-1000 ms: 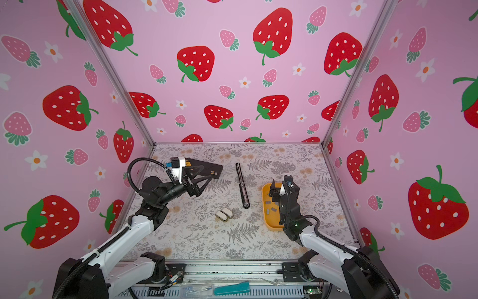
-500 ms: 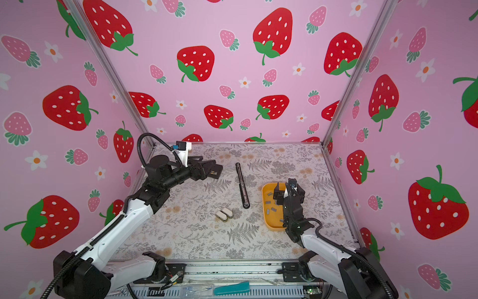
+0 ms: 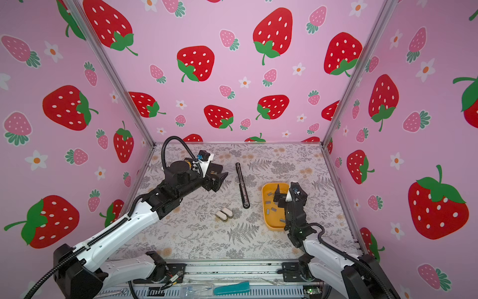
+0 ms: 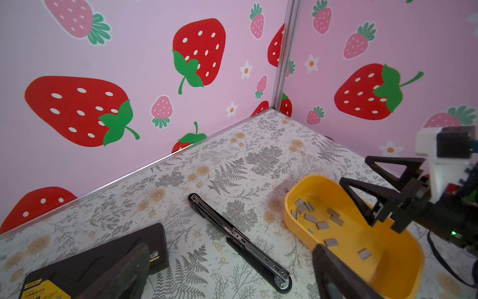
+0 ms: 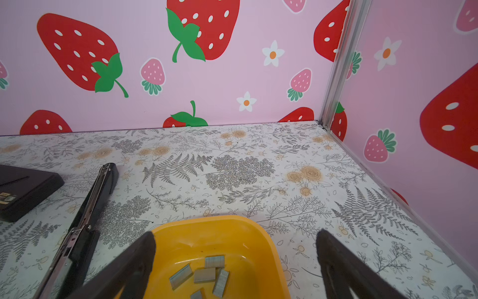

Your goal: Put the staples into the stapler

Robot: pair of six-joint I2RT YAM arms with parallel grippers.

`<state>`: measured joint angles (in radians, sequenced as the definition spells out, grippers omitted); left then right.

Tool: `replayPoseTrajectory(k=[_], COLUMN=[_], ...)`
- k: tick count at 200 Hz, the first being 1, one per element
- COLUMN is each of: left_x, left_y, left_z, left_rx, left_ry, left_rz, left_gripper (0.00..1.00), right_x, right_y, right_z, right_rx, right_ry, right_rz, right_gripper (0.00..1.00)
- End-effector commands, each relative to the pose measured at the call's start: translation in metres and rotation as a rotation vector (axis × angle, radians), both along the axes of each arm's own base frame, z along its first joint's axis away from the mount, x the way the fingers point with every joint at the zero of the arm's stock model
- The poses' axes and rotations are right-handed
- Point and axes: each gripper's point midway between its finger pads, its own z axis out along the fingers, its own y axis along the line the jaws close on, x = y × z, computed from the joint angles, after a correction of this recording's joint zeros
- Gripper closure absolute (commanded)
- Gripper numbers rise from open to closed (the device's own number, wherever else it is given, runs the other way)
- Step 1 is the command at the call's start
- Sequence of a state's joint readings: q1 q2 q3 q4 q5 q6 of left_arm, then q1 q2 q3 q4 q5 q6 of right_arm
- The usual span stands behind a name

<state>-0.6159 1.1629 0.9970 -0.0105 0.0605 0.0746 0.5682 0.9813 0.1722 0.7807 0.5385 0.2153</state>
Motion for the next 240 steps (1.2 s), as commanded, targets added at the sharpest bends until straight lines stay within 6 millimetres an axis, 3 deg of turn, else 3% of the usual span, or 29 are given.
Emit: replayPoseTrajectory(k=[1, 20, 29, 62, 99, 166, 240], left_x=[-0.002, -0.010, -0.015, -0.048, -0.075, -0.078, -0.064], left_y=[0.008, 0.002, -0.004, -0.029, -0.039, -0.061, -0.056], left_z=[-0.017, -0.045, -0.058, -0.103, -0.137, -0.200, -0.221], left_rx=[0.145, 0.248, 0.281, 0.441, 0.591, 0.885, 1.003], left_ry=[-0.040, -0.059, -0.068, -0.084, -0.126, -0.067, -0.005], left_rz=[-0.009, -0.072, -0.116, -0.386, -0.615, -0.781, -0.765], left_gripper=[0.01, 0.00, 0.04, 0.05, 0.17, 0.23, 0.29], right_x=[-0.002, -0.002, -0.002, -0.002, -0.002, -0.003, -0.002], right_y=[-0.001, -0.001, 0.000, 0.001, 0.002, 0.002, 0.003], right_z=[0.005, 0.004, 0.003, 0.002, 0.002, 0.002, 0.001], right_rx=[0.036, 0.041, 0.041, 0.041, 0.041, 0.044, 0.038], right_ry=[-0.033, -0.036, -0.036, -0.032, -0.036, -0.040, -0.037], right_rz=[0.007, 0.016, 0.020, 0.026, 0.033, 0.037, 0.042], right_gripper=[0.00, 0.01, 0.01, 0.01, 0.01, 0.01, 0.01])
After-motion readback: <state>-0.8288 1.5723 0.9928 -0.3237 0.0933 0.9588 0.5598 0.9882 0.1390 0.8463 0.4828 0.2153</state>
